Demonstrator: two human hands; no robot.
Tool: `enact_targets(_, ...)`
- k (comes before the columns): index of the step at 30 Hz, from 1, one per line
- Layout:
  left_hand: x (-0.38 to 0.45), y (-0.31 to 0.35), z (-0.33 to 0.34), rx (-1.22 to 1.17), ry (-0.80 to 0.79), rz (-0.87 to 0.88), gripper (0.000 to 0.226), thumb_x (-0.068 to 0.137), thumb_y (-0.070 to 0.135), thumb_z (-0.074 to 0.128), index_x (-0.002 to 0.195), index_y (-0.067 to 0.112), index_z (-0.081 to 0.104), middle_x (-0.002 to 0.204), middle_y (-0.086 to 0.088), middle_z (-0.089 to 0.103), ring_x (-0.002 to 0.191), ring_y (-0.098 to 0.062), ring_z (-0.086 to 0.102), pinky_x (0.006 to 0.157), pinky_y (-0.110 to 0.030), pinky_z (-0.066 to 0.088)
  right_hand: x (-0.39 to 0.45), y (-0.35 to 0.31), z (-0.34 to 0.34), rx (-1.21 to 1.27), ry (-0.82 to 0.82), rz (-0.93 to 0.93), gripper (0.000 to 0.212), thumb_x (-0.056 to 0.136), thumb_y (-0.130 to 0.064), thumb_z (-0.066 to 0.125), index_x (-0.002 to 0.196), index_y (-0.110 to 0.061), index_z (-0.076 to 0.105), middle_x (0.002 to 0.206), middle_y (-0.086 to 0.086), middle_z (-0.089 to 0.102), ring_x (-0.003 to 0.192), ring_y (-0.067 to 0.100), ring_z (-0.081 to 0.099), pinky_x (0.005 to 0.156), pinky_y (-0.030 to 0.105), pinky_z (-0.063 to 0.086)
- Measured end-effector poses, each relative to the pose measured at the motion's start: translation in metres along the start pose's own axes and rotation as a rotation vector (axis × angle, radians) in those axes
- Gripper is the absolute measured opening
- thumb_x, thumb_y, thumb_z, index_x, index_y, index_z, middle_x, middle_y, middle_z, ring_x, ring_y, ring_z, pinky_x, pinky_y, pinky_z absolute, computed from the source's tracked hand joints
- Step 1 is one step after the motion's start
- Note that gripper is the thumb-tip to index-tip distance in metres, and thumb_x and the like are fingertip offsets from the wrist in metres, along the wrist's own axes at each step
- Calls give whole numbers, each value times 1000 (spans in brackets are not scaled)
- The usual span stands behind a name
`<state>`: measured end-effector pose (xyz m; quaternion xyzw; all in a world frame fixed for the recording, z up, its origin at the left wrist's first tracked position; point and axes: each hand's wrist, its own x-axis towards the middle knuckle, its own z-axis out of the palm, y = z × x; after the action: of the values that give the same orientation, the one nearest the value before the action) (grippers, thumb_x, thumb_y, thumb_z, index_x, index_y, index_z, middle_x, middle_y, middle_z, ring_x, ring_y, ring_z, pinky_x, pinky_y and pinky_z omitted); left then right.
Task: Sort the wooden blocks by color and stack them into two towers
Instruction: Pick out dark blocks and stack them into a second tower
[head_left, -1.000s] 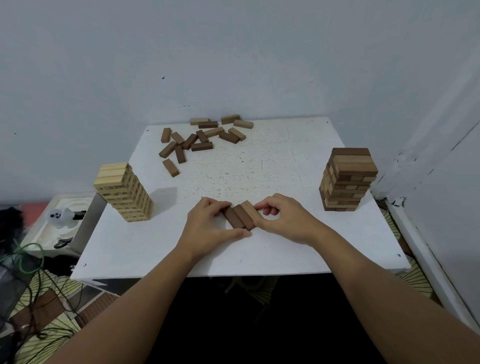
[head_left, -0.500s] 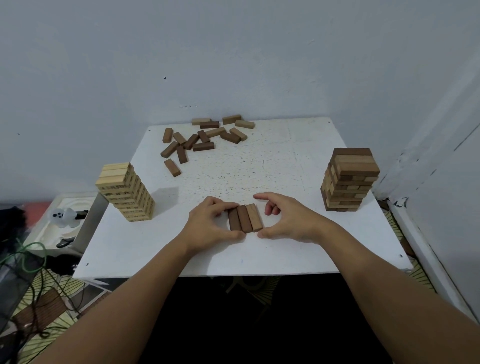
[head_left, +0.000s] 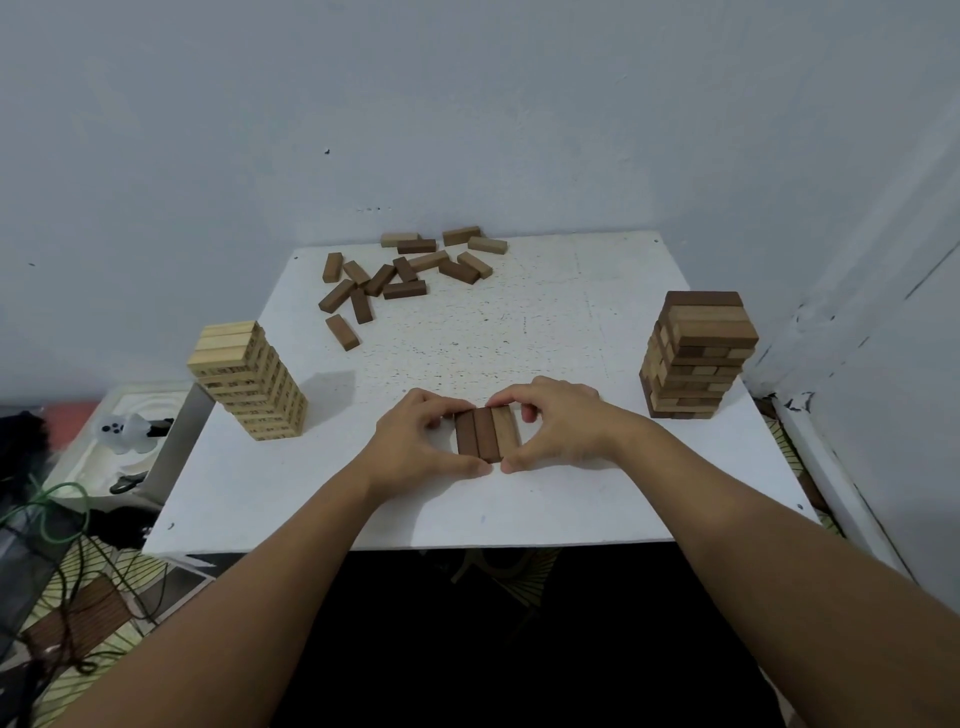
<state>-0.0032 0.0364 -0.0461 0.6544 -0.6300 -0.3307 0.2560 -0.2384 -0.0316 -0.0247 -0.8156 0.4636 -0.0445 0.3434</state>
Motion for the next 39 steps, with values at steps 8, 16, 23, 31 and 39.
enact_targets(8, -3, 4, -3, -30, -4, 19, 70, 58, 45, 99, 122, 44, 68, 116, 17, 54, 108, -2, 54, 95, -27, 44, -3, -9, 5, -54, 105, -66, 64, 69, -56, 78, 128, -56, 53, 107, -16, 46, 106, 6, 46, 101, 34, 24)
enact_targets(16, 3, 48, -50, -4, 113, 138, 70, 63, 36, 99, 126, 37, 68, 119, 12, 58, 111, -6, 54, 93, -26, 46, -1, -47, -41, -145, 230, -186, 76, 64, -53, 70, 137, -48, 50, 122, -12, 37, 117, 14, 31, 105, 33, 20)
enact_targets(23, 18, 110, -71, 62, 146, 284, 69, 63, 37, 99, 125, 37, 69, 120, 21, 58, 118, -2, 52, 96, -20, 41, -21, -54, -97, -237, 383, -242, 71, 70, -45, 76, 137, -42, 54, 145, -13, 40, 144, 12, 24, 125, 51, -9)
enact_targets(31, 50, 175, -27, 63, 81, 385, 72, 60, 47, 98, 125, 37, 69, 119, 23, 62, 119, 1, 53, 103, -33, 46, -74, -8, -149, -246, 428, -100, 68, 73, -46, 78, 135, -46, 52, 149, -15, 38, 148, 8, 19, 121, 58, -16)
enact_targets(39, 78, 221, 24, 111, -36, 377, 69, 62, 50, 96, 124, 42, 67, 123, 26, 57, 123, -7, 48, 107, -39, 42, -109, 43, -174, -166, 382, 57, 70, 74, -48, 77, 138, -50, 48, 149, -15, 37, 147, 13, 22, 122, 57, -12)
